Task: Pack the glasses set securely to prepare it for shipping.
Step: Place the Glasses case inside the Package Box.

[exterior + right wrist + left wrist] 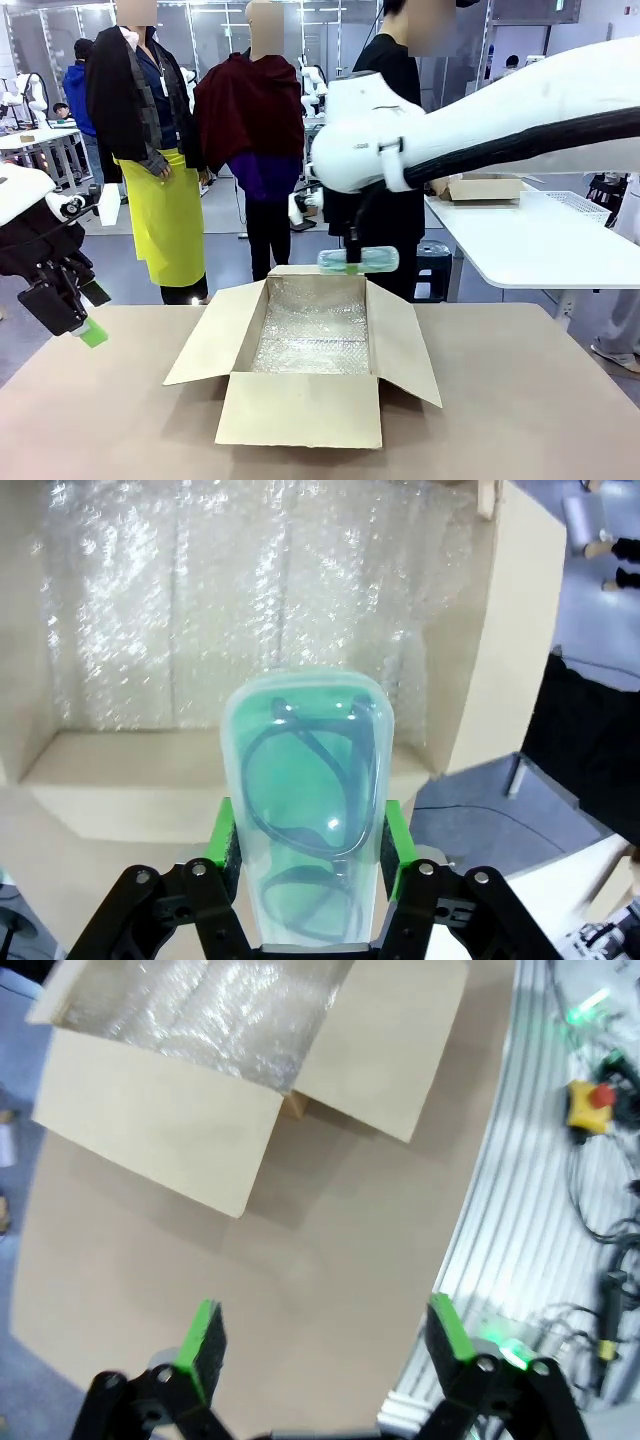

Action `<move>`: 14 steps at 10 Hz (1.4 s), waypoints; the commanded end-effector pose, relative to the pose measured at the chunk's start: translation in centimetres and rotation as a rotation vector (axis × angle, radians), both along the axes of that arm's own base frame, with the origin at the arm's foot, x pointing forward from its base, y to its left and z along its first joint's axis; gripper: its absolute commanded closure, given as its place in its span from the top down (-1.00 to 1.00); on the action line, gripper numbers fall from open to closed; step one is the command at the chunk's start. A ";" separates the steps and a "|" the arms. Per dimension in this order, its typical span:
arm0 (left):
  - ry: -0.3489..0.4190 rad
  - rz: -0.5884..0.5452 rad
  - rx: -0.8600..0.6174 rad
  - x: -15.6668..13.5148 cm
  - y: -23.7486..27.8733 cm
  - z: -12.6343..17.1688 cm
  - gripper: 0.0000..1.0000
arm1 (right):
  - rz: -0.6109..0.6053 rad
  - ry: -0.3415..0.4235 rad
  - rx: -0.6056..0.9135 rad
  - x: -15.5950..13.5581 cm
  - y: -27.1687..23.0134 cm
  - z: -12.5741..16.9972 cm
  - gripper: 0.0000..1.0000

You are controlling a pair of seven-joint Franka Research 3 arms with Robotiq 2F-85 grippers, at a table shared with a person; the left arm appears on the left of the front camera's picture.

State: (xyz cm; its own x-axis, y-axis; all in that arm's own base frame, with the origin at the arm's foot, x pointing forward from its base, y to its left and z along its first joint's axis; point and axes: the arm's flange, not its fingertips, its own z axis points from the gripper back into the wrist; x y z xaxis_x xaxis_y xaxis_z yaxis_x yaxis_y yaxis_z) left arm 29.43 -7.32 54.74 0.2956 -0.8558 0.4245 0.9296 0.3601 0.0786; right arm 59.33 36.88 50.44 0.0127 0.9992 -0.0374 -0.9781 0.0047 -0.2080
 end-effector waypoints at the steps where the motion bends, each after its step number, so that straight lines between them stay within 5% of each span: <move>1: -0.013 -0.001 -0.015 0.1 0.1 0.0 1.00 | -0.059 0.004 -0.043 2.6 3.2 -0.4 -1.00; 7: -0.013 -0.001 -0.015 0.1 0.1 0.0 1.00 | -0.091 0.054 0.039 4.5 7.9 -10.5 -1.00; 10: -0.013 -0.001 -0.015 0.1 0.1 0.0 1.00 | -0.097 0.069 0.011 4.4 7.9 -12.5 -1.00; 11: -0.013 -0.001 -0.015 0.1 0.1 0.0 1.00 | -0.104 0.077 -0.006 4.3 7.7 -12.8 0.54; 12: -0.013 -0.001 -0.015 0.1 0.1 0.0 1.00 | -0.111 0.080 -0.012 4.4 7.4 -13.1 0.92; 14: -0.013 -0.001 -0.015 0.1 0.1 0.0 1.00 | -0.113 0.086 -0.003 4.4 7.1 -12.9 1.00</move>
State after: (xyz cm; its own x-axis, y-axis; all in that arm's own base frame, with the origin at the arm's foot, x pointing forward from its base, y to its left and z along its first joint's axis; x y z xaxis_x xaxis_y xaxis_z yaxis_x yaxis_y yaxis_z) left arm 29.43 -7.30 54.75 0.2962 -0.8555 0.4246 0.9293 0.3608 0.0786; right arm 63.76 43.60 36.83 0.0863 0.9957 -0.0323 -0.9896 0.0819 -0.1184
